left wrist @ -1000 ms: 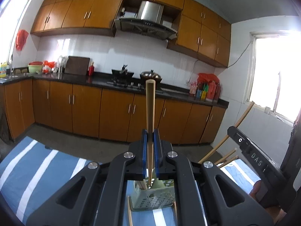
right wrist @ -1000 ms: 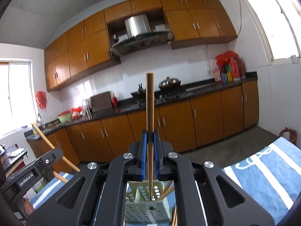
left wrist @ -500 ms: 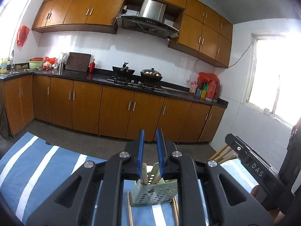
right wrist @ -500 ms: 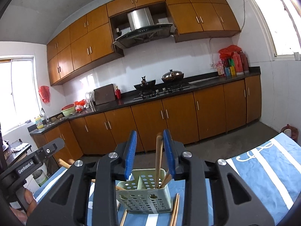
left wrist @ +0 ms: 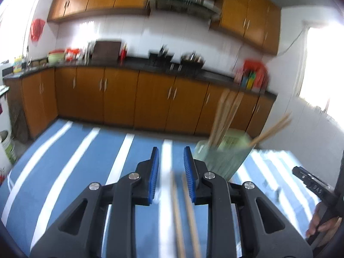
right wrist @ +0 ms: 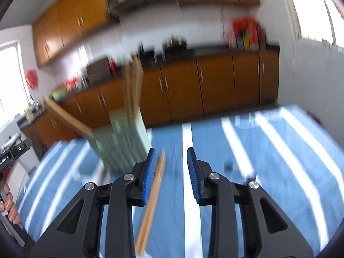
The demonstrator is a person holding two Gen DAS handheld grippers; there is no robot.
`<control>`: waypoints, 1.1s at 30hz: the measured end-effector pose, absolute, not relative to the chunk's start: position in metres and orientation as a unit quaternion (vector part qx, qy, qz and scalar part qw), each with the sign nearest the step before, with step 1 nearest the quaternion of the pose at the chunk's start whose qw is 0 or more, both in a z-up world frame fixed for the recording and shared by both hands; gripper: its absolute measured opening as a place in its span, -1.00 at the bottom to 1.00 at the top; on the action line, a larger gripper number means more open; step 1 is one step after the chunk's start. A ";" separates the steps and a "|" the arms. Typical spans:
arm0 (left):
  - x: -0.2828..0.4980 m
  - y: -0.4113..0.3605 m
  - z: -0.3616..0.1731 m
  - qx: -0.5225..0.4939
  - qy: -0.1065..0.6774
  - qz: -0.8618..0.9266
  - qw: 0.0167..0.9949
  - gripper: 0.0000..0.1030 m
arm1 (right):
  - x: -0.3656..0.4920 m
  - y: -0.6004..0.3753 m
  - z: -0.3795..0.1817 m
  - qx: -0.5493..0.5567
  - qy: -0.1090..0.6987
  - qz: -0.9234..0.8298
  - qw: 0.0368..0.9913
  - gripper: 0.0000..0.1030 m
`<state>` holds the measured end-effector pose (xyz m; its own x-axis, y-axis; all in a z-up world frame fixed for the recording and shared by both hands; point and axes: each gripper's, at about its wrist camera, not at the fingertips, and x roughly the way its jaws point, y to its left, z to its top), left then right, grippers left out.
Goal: Organize utensils
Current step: 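Close the right tool on a chopstick while the left tool grasps another chopstick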
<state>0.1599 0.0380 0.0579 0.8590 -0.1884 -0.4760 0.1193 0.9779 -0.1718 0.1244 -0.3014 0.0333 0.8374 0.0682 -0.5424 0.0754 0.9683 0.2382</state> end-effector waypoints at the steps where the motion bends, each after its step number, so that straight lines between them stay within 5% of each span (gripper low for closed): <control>1: 0.162 0.040 0.045 -0.066 0.273 -0.077 0.957 -0.52 | 0.128 -0.300 0.018 0.133 0.314 0.002 0.940 -0.42; 10: 0.172 0.046 -0.029 -0.066 0.372 -0.069 0.923 -0.52 | 0.149 -0.260 -0.054 0.152 0.426 0.046 0.891 -0.67; 33: 0.178 0.013 -0.059 -0.057 0.419 -0.118 0.898 -0.50 | 0.160 -0.276 -0.069 0.129 0.432 -0.042 0.892 -0.85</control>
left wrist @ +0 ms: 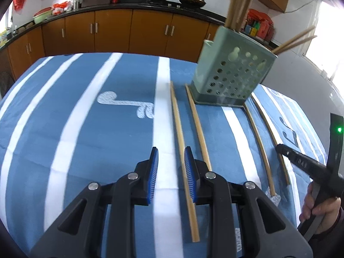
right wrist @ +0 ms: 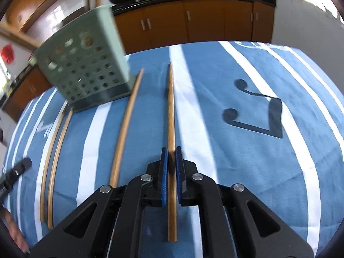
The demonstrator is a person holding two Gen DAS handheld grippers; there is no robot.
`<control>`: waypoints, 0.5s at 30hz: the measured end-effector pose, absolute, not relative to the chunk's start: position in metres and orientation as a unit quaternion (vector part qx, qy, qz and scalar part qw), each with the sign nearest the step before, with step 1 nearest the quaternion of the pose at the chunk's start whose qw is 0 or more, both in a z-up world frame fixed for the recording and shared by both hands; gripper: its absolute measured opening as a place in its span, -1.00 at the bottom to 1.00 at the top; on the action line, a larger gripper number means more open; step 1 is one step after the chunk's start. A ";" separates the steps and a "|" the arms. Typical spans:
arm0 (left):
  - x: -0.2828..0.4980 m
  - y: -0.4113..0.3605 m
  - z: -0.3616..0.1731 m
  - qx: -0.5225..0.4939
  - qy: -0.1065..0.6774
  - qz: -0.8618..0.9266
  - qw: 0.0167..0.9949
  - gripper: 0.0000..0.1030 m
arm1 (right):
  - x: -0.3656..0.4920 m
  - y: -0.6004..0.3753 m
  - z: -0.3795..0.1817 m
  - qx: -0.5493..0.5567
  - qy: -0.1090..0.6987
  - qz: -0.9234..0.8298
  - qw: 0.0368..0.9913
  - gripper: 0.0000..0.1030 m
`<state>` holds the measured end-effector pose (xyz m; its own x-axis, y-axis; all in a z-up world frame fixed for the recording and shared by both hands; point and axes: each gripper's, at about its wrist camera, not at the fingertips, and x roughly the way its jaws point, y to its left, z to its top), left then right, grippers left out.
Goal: Organize utensils
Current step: 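Close the right tool on a chopstick while the left tool grasps another chopstick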
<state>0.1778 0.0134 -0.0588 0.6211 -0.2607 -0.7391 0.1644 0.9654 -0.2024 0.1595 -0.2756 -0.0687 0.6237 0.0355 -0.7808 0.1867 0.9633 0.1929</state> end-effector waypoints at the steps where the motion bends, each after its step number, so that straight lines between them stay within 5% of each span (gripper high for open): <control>1: 0.178 0.012 -0.060 -0.057 0.421 -0.121 0.897 -0.50 | 0.159 -0.277 -0.069 0.129 0.432 -0.041 0.892 -0.85; 8: 0.184 -0.008 -0.075 -0.028 0.443 -0.123 0.888 -0.57 | 0.156 -0.278 -0.070 0.119 0.430 -0.034 0.895 -0.85; 15: 0.189 -0.015 -0.080 0.001 0.440 -0.095 0.893 -0.84 | 0.157 -0.277 -0.070 0.111 0.428 -0.030 0.896 -0.85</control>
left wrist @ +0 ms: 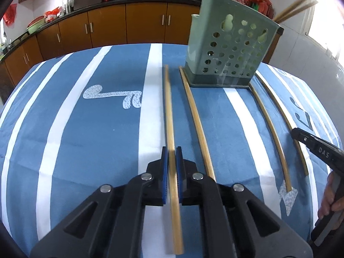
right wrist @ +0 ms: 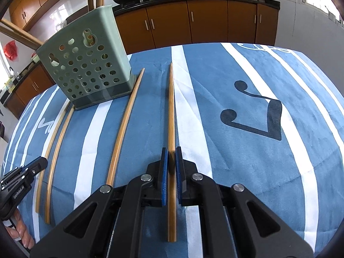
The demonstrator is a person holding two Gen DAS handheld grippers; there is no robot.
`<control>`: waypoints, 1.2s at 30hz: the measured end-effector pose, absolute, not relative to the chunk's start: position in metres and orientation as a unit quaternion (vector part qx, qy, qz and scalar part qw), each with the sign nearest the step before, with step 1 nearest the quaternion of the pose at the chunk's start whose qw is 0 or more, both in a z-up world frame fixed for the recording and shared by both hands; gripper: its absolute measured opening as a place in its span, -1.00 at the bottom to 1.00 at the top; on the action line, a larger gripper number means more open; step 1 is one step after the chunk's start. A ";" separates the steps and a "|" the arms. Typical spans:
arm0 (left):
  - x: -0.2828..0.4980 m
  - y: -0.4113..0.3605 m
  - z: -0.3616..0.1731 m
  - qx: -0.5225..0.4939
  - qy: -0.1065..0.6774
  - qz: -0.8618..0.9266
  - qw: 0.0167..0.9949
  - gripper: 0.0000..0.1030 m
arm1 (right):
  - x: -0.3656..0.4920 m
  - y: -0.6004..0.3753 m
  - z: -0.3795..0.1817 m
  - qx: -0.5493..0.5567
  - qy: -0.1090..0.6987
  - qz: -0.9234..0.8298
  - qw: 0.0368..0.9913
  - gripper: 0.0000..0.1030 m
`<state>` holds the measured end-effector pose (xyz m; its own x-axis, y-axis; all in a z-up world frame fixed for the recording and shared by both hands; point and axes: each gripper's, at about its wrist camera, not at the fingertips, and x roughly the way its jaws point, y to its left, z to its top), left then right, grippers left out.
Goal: Organize utensils
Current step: 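Close the right tool on a chopstick while the left tool grasps another chopstick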
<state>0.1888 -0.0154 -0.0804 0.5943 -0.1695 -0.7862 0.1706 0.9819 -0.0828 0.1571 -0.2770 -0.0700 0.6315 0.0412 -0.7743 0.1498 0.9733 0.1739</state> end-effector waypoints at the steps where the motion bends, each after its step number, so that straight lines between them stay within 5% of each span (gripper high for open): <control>1: 0.190 -0.014 -0.080 0.000 0.439 -0.090 0.894 -0.84 | 0.157 -0.277 -0.070 0.109 0.428 -0.029 0.897 -0.85; 36: 0.222 0.033 -0.081 -0.036 0.432 -0.058 0.899 -0.77 | 0.167 -0.268 -0.069 0.060 0.420 -0.034 0.905 -0.83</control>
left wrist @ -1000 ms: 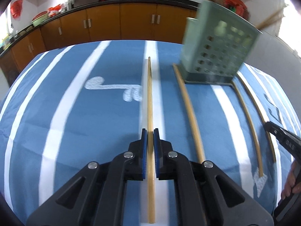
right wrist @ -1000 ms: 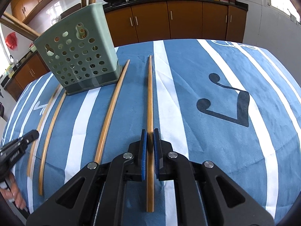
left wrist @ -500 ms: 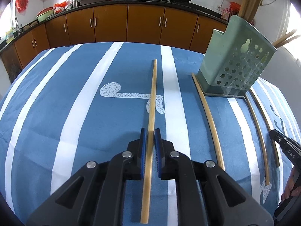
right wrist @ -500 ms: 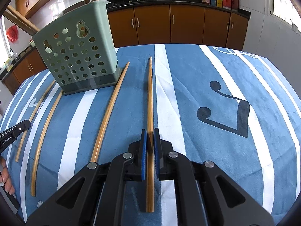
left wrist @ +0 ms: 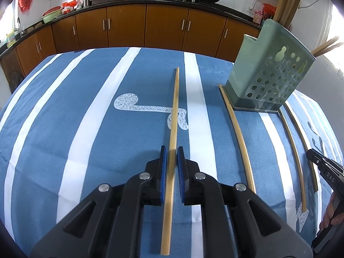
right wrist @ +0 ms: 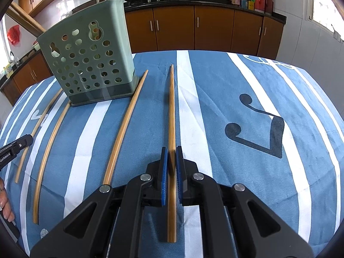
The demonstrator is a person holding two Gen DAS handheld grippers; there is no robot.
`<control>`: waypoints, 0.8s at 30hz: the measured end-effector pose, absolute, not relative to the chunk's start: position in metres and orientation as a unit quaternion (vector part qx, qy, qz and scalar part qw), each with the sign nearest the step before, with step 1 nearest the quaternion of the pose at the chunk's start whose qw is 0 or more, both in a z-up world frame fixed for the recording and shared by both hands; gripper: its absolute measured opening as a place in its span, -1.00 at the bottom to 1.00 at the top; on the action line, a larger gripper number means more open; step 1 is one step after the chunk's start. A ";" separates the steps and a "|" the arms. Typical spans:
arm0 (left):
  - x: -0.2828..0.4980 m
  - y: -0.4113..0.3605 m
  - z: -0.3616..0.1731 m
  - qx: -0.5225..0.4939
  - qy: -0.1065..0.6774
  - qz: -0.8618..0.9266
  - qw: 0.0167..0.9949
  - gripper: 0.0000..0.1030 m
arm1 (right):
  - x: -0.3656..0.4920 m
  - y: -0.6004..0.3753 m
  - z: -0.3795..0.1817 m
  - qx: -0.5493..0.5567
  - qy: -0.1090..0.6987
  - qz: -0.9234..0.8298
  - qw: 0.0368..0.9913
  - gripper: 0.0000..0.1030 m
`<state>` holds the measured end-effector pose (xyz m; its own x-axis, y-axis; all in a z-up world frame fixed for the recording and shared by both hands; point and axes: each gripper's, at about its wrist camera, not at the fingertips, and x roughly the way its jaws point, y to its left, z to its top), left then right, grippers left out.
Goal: Organize utensils
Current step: 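Close the right tool on a chopstick while the left tool grasps another chopstick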
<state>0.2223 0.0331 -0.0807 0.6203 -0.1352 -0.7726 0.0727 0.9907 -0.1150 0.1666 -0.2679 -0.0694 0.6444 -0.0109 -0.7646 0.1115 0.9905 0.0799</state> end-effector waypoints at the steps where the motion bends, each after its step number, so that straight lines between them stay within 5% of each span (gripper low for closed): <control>1: 0.222 0.033 -0.081 -0.037 0.432 -0.058 0.899 -0.77 | 0.167 -0.268 -0.069 0.060 0.420 -0.034 0.905 -0.83; 24: 0.214 0.022 -0.080 -0.008 0.432 -0.058 0.900 -0.63 | 0.162 -0.268 -0.070 0.057 0.420 -0.036 0.905 -0.83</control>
